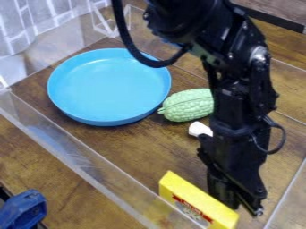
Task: Put the yellow brick in the blue tray
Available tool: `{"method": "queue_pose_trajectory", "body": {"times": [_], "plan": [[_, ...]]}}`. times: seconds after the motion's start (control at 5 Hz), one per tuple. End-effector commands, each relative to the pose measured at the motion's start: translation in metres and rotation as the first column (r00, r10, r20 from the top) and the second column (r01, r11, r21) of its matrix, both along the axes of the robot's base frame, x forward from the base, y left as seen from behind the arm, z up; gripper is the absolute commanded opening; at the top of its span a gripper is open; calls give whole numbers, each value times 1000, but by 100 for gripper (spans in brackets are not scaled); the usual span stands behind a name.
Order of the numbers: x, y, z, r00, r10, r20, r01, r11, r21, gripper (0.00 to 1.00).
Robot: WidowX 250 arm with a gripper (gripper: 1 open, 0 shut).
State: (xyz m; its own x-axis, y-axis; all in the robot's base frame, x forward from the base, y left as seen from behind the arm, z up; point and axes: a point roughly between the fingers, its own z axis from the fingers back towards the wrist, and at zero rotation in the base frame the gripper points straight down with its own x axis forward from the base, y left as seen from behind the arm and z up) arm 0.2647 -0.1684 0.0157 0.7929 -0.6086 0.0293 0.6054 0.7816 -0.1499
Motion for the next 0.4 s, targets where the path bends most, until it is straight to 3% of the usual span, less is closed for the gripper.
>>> {"method": "queue_pose_trajectory", "body": {"times": [0.0,0.2], "plan": [[3,-7,12,999,-25,26,24,1000,8,0],[1,-9,13,998,-52,42,51,998,21,0]]}}
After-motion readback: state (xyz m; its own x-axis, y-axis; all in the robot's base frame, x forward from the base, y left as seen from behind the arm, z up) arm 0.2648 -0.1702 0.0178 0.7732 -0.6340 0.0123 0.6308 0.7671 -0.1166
